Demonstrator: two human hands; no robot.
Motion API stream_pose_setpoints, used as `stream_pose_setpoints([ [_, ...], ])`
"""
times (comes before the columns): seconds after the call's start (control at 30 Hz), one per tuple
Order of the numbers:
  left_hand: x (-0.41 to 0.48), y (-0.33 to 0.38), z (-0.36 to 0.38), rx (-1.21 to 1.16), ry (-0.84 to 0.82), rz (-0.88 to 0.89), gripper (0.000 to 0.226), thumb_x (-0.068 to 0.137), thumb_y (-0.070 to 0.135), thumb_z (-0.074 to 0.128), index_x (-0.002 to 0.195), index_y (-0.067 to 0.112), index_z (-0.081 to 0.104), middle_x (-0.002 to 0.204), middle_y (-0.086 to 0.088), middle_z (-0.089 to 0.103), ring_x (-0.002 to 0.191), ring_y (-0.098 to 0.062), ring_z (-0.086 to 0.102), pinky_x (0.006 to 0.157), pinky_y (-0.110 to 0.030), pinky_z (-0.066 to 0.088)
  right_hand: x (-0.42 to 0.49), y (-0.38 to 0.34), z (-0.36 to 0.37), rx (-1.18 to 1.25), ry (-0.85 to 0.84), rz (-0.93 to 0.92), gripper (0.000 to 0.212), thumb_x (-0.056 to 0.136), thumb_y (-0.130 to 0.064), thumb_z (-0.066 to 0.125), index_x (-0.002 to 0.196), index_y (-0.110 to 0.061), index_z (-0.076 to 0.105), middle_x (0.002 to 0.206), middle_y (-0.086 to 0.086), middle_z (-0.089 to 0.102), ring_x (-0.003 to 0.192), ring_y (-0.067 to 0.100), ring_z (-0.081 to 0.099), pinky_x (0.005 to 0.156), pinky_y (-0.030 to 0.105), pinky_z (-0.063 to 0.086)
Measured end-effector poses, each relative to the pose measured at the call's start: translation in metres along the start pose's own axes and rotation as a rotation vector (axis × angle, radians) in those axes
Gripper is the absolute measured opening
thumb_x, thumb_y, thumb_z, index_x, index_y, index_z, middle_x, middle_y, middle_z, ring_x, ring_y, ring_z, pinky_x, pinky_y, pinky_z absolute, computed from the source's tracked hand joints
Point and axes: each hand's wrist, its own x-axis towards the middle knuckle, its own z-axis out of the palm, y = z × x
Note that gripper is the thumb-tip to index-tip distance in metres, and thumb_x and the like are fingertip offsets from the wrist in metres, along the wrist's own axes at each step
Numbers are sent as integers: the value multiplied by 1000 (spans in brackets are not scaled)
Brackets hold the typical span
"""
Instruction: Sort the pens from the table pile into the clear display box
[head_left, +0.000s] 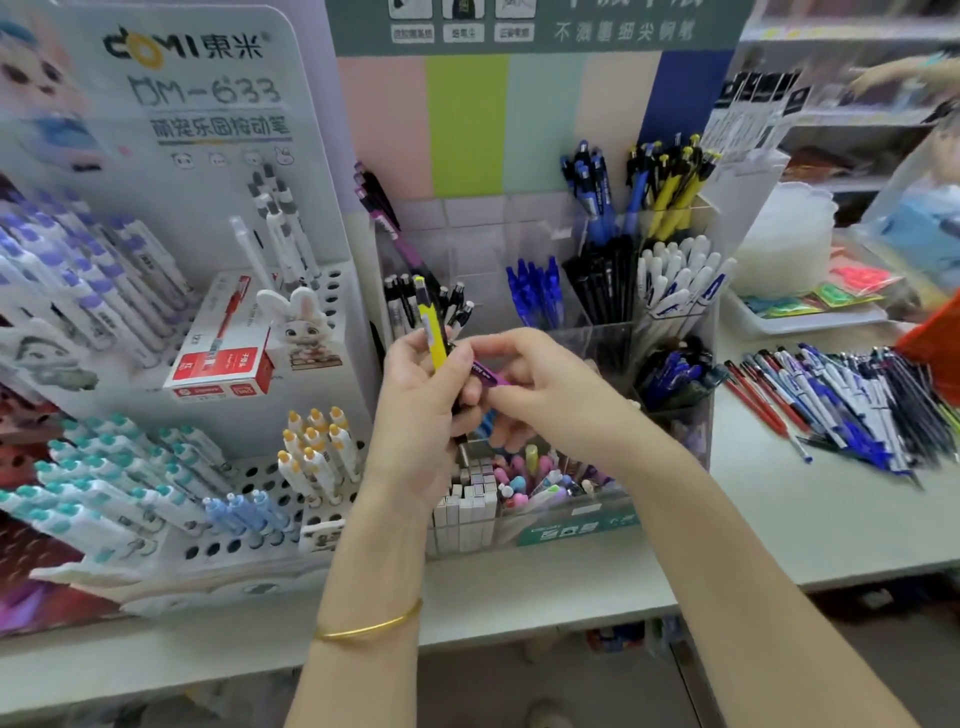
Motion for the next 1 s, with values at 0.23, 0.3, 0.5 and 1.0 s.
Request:
stream_pose_setpoints([
  [0.23,4,7,3,-21,58,-30,24,102,15,37,112,11,59,78,0,50,57,-7,45,42,-19,32,16,0,1,239,193,37,23,98,-29,51,84,-11,55,59,-9,45,49,6,40,47,22,35],
  [0.3,6,5,2,58,33,-15,28,101,11,38,113,12,63,69,4,52,58,-8,44,45,-21,35,22,-7,0,316,244,30,35,99,-31,48,70,-12,47,58,-1,44,50,12,41,46,25,40],
  [0.5,8,9,7,156,77,87,20,98,9,50,117,15,55,88,1,61,66,-4,58,57,-20,47,32,-19,-5,20,309,-90,43,100,-34,44,78,0,57,67,7,53,58,11,48,64,28,41],
  [1.0,12,35,-4,196,391,315,21,94,10,57,110,24,55,111,2,62,109,-13,60,100,-36,49,87,-66,-41,304,532,-439,10,93,-17,61,87,-19,55,72,4,64,50,11,57,40,23,44],
])
